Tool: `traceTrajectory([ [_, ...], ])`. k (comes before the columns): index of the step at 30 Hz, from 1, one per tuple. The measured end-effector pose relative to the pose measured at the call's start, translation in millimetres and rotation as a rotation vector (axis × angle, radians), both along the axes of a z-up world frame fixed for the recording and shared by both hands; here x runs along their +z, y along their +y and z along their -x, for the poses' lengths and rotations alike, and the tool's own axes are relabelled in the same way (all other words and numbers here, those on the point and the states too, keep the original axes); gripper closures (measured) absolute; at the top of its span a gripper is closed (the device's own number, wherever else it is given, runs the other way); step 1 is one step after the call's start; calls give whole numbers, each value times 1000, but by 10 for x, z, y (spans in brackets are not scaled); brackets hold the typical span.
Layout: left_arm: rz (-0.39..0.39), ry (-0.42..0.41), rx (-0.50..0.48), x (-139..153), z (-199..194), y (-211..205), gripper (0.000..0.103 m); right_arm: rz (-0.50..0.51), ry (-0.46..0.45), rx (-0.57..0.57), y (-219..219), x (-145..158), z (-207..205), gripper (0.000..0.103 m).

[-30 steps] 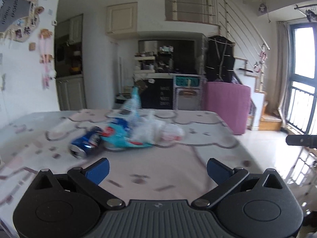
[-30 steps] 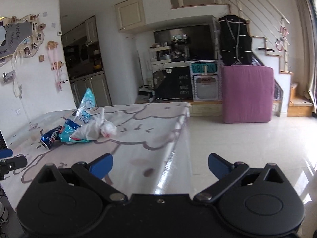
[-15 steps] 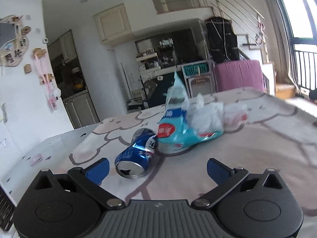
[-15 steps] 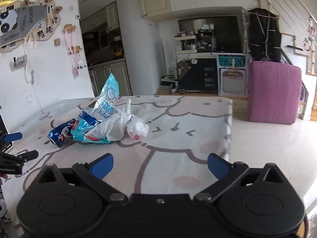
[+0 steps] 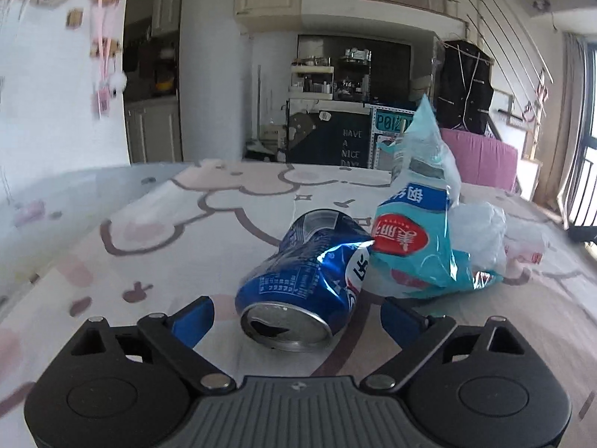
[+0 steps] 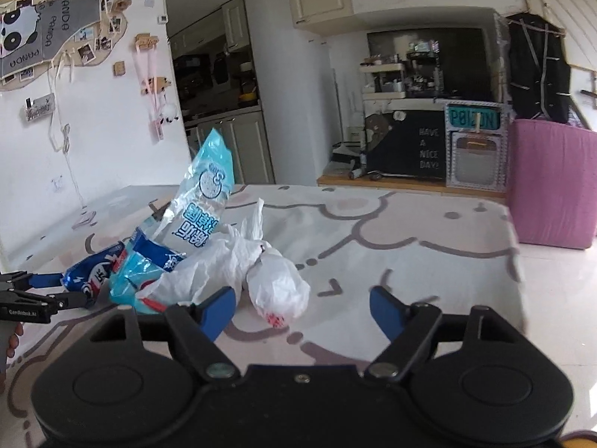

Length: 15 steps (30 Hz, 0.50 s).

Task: Collect trash
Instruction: 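Grasp the crushed blue can with the left tool while the right tool grasps the white plastic bag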

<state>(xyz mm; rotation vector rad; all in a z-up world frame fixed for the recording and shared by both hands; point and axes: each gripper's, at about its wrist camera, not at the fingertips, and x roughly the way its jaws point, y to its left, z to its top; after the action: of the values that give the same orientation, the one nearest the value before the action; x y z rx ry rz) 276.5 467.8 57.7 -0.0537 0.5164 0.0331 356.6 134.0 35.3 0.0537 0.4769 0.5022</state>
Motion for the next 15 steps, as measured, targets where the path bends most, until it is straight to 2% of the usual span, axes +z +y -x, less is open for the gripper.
traceTrajectory([
  [3,70,-8,-15,9,-55,66,8,-2,23,24,142,-95,-174,27],
  [4,107,2,-11,6,-78,94,11,-11,32,28,170,-124,-220,28],
  [5,137,9,0,-8,-104,114,18,-17,41,29,202,-149,-274,30],
  [7,168,23,42,-12,-129,121,27,-25,57,30,246,-194,-354,39],
  [9,194,26,67,-14,-120,110,27,-55,84,43,242,-225,-385,61],
  [12,204,25,82,10,-64,42,28,-84,106,57,187,-244,-283,76],
  [15,200,21,105,50,80,-62,28,-52,87,61,102,-236,-68,79],
])
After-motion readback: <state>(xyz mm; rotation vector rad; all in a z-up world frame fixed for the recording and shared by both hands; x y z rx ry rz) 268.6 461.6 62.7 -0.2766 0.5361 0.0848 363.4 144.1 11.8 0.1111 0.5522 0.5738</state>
